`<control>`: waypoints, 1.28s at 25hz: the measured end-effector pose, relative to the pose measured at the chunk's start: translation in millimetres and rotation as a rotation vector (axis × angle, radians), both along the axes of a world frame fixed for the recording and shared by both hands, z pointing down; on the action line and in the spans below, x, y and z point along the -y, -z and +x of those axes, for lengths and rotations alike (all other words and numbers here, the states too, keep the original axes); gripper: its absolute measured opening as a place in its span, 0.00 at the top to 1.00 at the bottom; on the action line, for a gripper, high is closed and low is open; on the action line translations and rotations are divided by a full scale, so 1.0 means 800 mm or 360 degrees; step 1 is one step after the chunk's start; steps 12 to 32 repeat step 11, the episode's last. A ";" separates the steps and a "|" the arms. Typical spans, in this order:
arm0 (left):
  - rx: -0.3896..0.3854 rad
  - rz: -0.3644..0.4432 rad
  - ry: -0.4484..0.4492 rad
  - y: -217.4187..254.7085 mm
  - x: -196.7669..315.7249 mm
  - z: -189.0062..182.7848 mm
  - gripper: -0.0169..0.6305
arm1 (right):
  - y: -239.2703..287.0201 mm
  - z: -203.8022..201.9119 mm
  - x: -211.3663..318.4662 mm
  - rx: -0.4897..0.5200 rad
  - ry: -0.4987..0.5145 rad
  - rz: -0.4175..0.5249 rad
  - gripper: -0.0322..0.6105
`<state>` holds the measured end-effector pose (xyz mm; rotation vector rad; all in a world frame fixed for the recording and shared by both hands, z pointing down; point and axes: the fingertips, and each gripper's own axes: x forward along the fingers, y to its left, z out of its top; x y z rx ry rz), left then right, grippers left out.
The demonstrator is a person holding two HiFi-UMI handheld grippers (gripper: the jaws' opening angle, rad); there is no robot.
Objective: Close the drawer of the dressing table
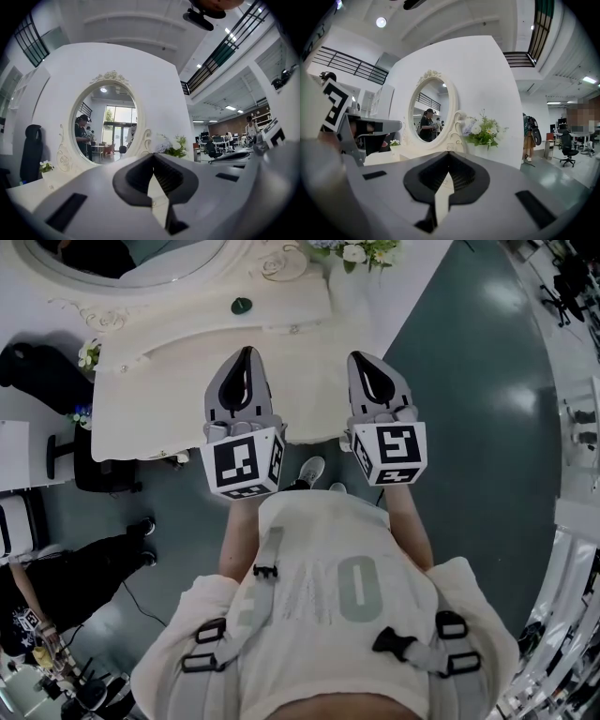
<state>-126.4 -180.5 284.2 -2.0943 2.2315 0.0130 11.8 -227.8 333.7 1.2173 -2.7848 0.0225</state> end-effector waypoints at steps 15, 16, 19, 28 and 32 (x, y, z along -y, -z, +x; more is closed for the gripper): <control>-0.0032 -0.0006 -0.0005 -0.002 0.003 -0.006 0.94 | -0.002 0.000 0.004 -0.0021 -0.0007 0.0003 0.94; -0.0032 -0.0006 -0.0005 -0.002 0.003 -0.006 0.94 | -0.002 0.000 0.004 -0.0021 -0.0007 0.0003 0.94; -0.0032 -0.0006 -0.0005 -0.002 0.003 -0.006 0.94 | -0.002 0.000 0.004 -0.0021 -0.0007 0.0003 0.94; -0.0032 -0.0006 -0.0005 -0.002 0.003 -0.006 0.94 | -0.002 0.000 0.004 -0.0021 -0.0007 0.0003 0.94; -0.0032 -0.0006 -0.0005 -0.002 0.003 -0.006 0.94 | -0.002 0.000 0.004 -0.0021 -0.0007 0.0003 0.94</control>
